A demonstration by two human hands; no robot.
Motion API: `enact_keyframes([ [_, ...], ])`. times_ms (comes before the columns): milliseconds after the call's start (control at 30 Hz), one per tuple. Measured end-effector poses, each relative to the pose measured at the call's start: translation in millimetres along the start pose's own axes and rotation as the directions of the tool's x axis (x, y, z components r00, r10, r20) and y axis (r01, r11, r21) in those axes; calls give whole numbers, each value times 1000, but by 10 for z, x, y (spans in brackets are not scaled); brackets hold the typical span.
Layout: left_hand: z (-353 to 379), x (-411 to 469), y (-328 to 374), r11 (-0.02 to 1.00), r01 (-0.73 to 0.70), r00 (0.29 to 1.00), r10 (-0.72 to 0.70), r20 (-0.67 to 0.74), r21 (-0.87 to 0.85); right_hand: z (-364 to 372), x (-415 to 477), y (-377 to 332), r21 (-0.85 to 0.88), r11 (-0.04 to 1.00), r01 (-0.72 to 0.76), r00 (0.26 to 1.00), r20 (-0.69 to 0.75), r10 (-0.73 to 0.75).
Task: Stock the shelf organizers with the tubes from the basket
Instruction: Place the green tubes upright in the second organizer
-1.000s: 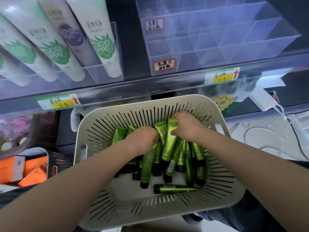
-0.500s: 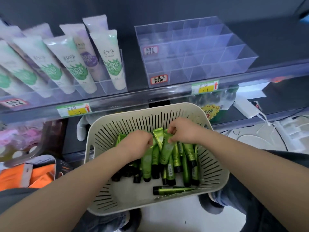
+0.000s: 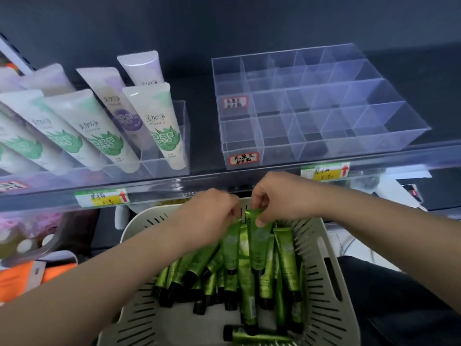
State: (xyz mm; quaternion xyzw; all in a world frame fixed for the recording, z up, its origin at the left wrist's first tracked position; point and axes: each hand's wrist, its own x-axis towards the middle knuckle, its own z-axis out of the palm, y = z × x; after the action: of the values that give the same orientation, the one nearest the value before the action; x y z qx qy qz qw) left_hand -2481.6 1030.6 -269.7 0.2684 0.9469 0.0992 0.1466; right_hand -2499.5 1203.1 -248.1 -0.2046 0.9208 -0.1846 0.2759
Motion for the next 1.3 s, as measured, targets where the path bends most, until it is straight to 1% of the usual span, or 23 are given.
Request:
enact_keyframes([
  [200,-308,-93,183,999,-31,996,28,-90,-36,-240,-176,-54,-12,999,49,999,8,-49],
  [300,-506,-153,308,998,-50,986,43,-163,-38,-436,-334,-111,-28,997,75,997,-13,-76],
  [433,-835,-206,484,996,-84,968,76,-237,-26,-772,-552,-207,-3,996,93,994,-53,-93],
  [533,-1096,-225,595,996,-86,950,79,-301,-8,-1048,-673,-256,22,992,124,987,-106,-121],
  [633,-1383,-195,668,995,-89,924,100,-370,47,-1302,-733,-264,48,987,154,976,-161,-144],
  [800,-1777,-51,675,995,-44,884,79,-461,86,-1603,-715,-245,122,965,231,943,-273,-192],
  [900,-1953,89,631,996,-16,873,58,-484,92,-1768,-637,-255,142,951,274,914,-345,-212],
  [1000,-2077,241,542,997,-2,862,39,-505,73,-1886,-527,-256,163,942,294,899,-382,-215],
  [1100,-2156,399,440,999,11,845,17,-534,49,-1983,-402,-236,199,936,291,891,-412,-190],
  [1300,-2217,720,243,998,31,831,8,-557,60,-2138,-106,-210,210,939,273,856,-497,-138],
])
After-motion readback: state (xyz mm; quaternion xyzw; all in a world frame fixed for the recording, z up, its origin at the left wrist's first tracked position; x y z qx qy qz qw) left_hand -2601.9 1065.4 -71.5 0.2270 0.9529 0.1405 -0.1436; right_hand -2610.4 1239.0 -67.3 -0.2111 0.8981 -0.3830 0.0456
